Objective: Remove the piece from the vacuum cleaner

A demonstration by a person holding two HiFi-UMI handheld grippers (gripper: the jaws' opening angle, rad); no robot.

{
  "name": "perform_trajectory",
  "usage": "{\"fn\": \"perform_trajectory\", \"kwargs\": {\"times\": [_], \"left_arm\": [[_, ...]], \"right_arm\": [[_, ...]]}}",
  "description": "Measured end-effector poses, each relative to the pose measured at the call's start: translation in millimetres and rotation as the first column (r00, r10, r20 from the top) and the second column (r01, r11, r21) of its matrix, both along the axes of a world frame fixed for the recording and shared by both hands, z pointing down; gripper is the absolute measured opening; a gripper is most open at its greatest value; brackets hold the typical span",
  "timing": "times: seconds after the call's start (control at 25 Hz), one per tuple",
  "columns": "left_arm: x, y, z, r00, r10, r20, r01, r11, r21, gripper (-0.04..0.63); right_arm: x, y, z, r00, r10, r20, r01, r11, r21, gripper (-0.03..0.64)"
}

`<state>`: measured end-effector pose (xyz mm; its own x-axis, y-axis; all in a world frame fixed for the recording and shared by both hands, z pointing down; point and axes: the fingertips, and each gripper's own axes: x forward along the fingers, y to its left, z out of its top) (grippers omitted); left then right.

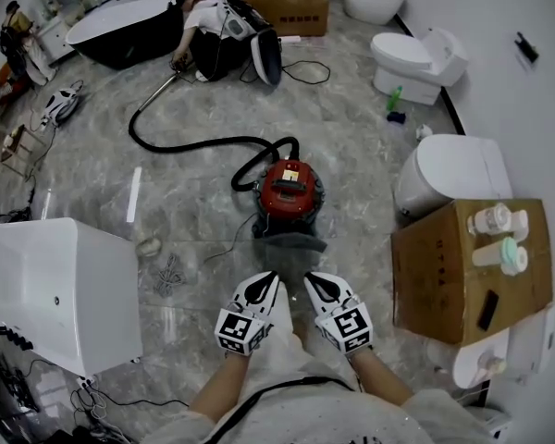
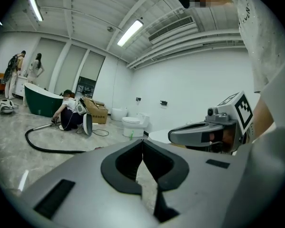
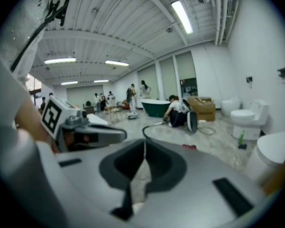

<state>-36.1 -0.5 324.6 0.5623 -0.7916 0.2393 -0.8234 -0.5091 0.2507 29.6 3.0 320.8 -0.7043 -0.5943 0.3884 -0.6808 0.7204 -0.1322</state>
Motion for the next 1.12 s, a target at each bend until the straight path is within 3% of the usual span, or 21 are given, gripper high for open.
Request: {"fn": "perform_trajectory", "kwargs": {"times": [0.48, 1.12], "left_arm": [[-18, -77, 39, 0.999, 0.043, -0.005, -0.043, 0.999, -0.017, 0.023], [-32, -123, 154, 0.996, 0.085, -0.009, -0.085, 0.987, -0.139, 0.023]], "right_arm": [[-27, -62, 44, 0.999, -0.018, -0.044, 0.016, 0.998, -0.062, 0.015], [-17, -101, 159, 0.988, -0.019, -0.154, -0.007, 0.986, -0.169, 0.016]]}}
